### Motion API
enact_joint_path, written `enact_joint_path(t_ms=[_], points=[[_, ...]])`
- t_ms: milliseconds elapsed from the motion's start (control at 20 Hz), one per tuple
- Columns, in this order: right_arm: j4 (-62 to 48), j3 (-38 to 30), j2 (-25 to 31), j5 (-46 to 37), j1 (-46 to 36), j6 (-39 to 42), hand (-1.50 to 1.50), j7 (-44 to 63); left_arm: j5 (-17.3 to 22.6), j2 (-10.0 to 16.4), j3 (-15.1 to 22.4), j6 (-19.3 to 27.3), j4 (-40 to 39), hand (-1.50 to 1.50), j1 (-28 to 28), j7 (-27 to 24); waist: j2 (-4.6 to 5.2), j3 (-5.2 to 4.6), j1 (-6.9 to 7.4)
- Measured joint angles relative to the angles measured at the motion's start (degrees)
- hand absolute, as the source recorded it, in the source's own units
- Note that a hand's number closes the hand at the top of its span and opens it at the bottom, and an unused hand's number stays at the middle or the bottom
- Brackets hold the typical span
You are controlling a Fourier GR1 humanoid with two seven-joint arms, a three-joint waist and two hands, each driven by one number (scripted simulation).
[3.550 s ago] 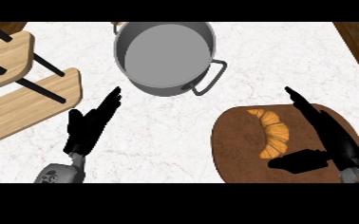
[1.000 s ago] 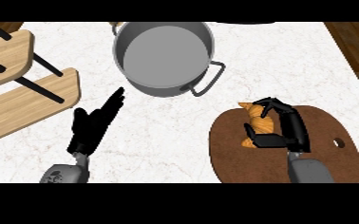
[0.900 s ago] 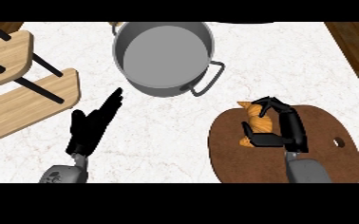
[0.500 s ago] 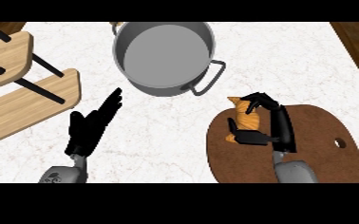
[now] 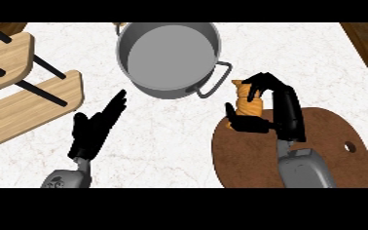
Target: Pick the croissant from the cutting board and place it in the pot
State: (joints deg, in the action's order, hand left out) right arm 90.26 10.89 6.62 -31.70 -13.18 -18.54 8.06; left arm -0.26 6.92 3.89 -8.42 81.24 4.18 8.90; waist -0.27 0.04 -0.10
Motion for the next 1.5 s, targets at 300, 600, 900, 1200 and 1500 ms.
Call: enact_joint_path(t_ms=[300, 600, 900, 1200, 1500], points=[[1.2, 0.8, -0.7, -8.1, -12.6, 5.5, 1.50, 15.5, 0.4, 0.6, -0.7, -1.2, -0.5, 0.00, 0.2, -0.3, 0.08, 0.02, 0.35], [-7.5, 0.1, -3.0, -11.9, -26.9, 10.9, 1.50, 23.2, -0.3, 0.2, -0.4, -1.0, -0.1, 0.00, -0.2, -1.1, 0.18, 0.04, 0.85], [-22.0, -1.9, -4.7, -13.8, -40.1, 14.7, 1.50, 26.1, -0.8, -0.4, 0.0, -0.8, -0.4, 0.00, 0.5, -0.6, 0.37, 0.07, 1.35], [-39.1, -0.9, -6.1, -15.7, -50.7, 14.0, 1.50, 26.1, -0.7, -0.4, -0.2, -1.4, -1.0, 0.00, 1.8, 0.2, 0.73, 0.02, 2.24], [-53.7, 2.4, -6.2, -21.6, -58.1, 17.5, 1.50, 28.6, -0.8, -0.8, 0.3, -1.7, -1.2, 0.00, 2.5, 0.1, 1.17, -0.03, 3.28]])
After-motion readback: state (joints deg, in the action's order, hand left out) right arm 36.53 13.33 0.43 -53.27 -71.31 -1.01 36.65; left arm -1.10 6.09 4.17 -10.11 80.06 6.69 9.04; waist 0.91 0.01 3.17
